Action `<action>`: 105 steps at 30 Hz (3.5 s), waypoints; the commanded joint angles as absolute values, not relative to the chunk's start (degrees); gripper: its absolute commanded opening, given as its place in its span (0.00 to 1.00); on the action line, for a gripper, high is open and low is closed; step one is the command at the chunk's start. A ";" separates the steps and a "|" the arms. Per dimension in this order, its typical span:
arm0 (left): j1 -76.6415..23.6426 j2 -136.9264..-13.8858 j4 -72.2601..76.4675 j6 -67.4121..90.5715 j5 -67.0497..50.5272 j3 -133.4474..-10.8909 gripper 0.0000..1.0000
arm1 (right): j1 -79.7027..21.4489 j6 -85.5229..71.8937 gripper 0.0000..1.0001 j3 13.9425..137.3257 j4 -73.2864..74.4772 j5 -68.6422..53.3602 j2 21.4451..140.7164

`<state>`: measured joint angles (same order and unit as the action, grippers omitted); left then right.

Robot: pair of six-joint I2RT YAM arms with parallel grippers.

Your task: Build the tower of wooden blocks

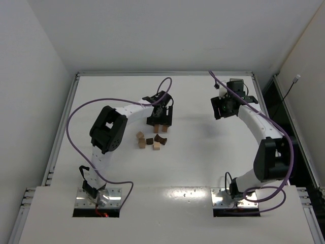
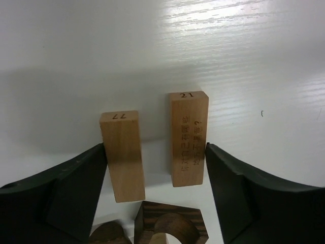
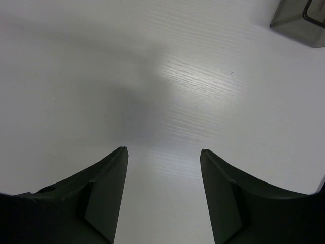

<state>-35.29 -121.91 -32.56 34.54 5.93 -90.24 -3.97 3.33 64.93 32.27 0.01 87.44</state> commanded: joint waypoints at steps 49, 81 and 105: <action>-35.60 -116.29 -34.72 35.00 11.53 -97.12 0.96 | -6.33 8.33 0.59 64.34 31.82 -2.89 86.32; 10.54 -87.09 -28.57 22.94 -22.76 -70.93 0.98 | -35.16 37.62 0.00 81.03 35.24 -34.55 109.22; 13.71 -89.82 -27.51 25.66 -28.83 -70.93 0.98 | -39.55 37.71 0.00 95.62 37.35 -24.79 125.07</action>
<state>12.23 -89.30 -29.06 24.67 -26.87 -70.94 -38.65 36.88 92.90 36.80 -25.39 124.42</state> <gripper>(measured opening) 0.986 0.000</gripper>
